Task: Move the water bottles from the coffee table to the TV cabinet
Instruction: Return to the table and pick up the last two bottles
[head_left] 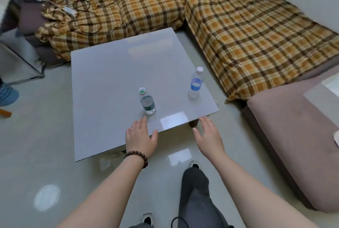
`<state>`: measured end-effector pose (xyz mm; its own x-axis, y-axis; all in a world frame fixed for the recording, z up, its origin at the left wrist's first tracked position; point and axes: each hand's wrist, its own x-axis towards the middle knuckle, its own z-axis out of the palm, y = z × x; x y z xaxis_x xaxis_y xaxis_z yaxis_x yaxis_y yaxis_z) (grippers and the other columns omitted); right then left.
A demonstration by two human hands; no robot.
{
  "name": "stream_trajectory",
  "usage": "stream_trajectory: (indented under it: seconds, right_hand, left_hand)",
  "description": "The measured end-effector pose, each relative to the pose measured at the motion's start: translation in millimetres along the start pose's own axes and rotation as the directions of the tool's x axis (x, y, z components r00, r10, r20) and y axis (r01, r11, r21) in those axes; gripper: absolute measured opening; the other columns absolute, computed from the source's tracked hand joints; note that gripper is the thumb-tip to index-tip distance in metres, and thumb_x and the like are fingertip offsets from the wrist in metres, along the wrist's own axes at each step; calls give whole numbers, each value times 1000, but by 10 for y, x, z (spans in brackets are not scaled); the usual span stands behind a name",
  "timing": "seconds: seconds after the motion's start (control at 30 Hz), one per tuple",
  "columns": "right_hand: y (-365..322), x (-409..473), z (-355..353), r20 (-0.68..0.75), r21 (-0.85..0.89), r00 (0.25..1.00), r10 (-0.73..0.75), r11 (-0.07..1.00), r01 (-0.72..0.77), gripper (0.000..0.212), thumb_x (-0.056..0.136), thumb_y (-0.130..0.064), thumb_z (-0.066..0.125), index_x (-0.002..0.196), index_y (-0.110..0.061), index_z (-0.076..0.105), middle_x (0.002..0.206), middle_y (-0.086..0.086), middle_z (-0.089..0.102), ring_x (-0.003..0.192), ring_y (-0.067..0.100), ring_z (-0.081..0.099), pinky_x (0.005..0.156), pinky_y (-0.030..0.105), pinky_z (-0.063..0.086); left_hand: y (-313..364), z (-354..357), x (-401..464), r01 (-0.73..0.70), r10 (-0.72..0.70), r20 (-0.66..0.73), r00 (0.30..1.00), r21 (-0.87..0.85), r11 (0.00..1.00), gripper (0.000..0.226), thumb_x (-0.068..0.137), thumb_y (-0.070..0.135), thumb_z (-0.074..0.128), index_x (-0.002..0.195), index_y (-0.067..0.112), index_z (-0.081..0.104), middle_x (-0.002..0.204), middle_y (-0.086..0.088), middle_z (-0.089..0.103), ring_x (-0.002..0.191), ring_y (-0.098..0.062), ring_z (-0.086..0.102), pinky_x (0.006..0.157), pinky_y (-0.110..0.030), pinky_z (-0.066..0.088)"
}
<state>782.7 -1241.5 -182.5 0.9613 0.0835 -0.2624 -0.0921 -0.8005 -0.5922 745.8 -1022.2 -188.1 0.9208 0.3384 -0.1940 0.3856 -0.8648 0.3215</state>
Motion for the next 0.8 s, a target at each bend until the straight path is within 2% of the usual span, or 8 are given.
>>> stream_trajectory:
  seconds: [0.2, 0.33, 0.43, 0.5, 0.63, 0.73, 0.8]
  right_hand:
    - [164, 1012, -321, 125, 61, 992, 10, 998, -17, 53, 97, -33, 46, 146, -17, 33, 155, 0, 32, 144, 16, 24, 115, 33, 23]
    - [179, 1485, -477, 152, 159, 986, 72, 983, -96, 56, 93, -33, 54, 144, -17, 36, 151, 2, 38, 138, 20, 35, 107, 32, 31]
    - [153, 1839, -501, 155, 218, 983, 101, 967, -133, 63, 88, -32, 63, 142, -15, 36, 146, 5, 42, 134, 23, 39, 100, 30, 33]
    - [141, 2066, -469, 124, 273, 987, 105, 953, -135, 71, 81, -30, 71, 141, -15, 36, 143, 7, 43, 131, 24, 42, 98, 28, 33]
    - [159, 2488, -273, 45, 325, 995, 91, 940, -101, 99, 69, -36, 82, 148, -19, 24, 151, 3, 30, 139, 19, 30, 112, 32, 27]
    - [195, 2740, -86, -38, 350, 996, 86, 934, -68, 107, 67, -35, 84, 149, -22, 17, 155, 0, 22, 142, 15, 24, 108, 24, 22]
    - [233, 2860, 27, -80, 362, 993, 82, 931, -48, 107, 67, -37, 84, 150, -24, 17, 155, -3, 22, 142, 13, 25, 108, 24, 24]
  left_hand:
    - [373, 122, 551, 242, -254, -37, 967, -199, 950, 60, 93, 38, 49, 144, 11, 34, 150, -5, 39, 141, -21, 30, 115, -38, 24]
    - [477, 137, 804, 393, -426, 36, 904, -464, 794, 65, 92, 35, 56, 146, 9, 30, 153, -7, 33, 142, -22, 28, 115, -36, 25]
    - [475, 173, 982, 451, -506, 68, 860, -565, 691, 79, 86, 38, 65, 149, 13, 23, 155, -5, 29, 142, -21, 28, 114, -36, 27]
    - [443, 223, 1111, 467, -543, 71, 837, -610, 640, 87, 81, 38, 71, 149, 14, 21, 154, -3, 28, 141, -20, 29, 113, -36, 28]
    - [327, 418, 1396, 434, -548, 71, 833, -699, 568, 97, 75, 34, 79, 148, 18, 17, 155, 0, 27, 141, -16, 27, 109, -28, 25]
    - [255, 590, 1590, 385, -524, 53, 850, -741, 550, 102, 70, 29, 83, 148, 24, 17, 152, 4, 28, 138, -11, 29, 107, -25, 25]
    - [239, 677, 1704, 352, -519, 30, 854, -767, 536, 99, 68, 24, 85, 145, 27, 23, 143, 8, 36, 127, -6, 36, 103, -23, 28]
